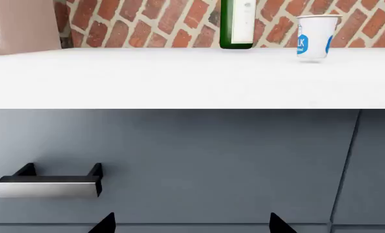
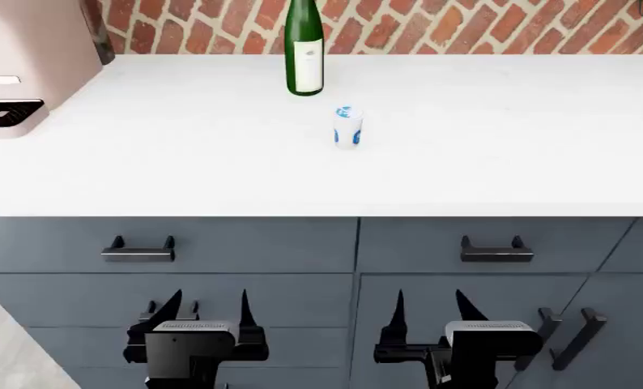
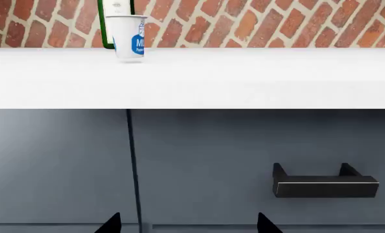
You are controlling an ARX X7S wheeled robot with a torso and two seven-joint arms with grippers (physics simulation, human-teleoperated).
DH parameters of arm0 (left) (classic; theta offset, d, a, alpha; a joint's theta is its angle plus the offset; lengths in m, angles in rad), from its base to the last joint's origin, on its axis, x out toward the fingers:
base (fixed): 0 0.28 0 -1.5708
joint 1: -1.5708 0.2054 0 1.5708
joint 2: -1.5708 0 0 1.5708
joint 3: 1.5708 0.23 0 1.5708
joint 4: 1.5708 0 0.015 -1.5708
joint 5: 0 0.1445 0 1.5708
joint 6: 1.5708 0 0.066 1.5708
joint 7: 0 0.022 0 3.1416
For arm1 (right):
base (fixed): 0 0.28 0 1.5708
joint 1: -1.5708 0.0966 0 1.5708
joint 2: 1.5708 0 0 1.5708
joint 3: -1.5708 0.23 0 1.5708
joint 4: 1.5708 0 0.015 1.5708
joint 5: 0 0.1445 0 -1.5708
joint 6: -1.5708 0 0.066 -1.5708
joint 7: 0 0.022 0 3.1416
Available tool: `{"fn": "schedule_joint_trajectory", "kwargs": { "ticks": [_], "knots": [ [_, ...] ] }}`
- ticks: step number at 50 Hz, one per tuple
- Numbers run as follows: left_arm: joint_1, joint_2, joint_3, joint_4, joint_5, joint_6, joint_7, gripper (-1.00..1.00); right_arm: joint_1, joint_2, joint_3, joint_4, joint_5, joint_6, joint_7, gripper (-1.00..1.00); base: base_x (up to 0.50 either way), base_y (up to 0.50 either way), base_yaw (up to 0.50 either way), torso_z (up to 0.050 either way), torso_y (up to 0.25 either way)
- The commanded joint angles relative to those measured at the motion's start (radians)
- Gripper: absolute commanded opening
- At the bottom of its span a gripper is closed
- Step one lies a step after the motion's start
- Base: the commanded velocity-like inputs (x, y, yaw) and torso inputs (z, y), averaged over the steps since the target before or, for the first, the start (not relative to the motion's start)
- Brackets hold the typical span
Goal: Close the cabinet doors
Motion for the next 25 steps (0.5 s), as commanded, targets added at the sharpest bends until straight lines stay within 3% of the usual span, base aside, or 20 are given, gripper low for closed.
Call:
{"fn": "schedule_joint_trajectory", "kwargs": {
  "ticks": [1, 13, 20, 25],
  "knots": [
    [-0.002, -0.017, 0.018, -0.007, -0.015, 0.014, -0.017, 1.00, 0.000, 0.018, -0.021, 0.005, 0.018, -0.006, 0.012, 1.00, 0.00, 0.00, 0.00, 0.000, 0.000],
    [0.008, -0.049, 0.058, 0.022, -0.057, 0.005, -0.047, 1.00, 0.001, 0.052, -0.065, -0.005, 0.044, -0.022, 0.044, 1.00, 0.00, 0.00, 0.00, 0.000, 0.000],
    [0.040, -0.069, 0.076, 0.166, -0.048, 0.179, -0.055, 1.00, -0.004, 0.083, -0.121, -0.139, -0.032, -0.122, 0.055, 1.00, 0.00, 0.00, 0.00, 0.000, 0.000],
    [0.027, -0.082, 0.087, 0.234, -0.017, 0.225, -0.070, 1.00, 0.033, 0.092, -0.118, -0.308, -0.025, -0.053, 0.057, 1.00, 0.00, 0.00, 0.00, 0.000, 0.000]
  ]
}}
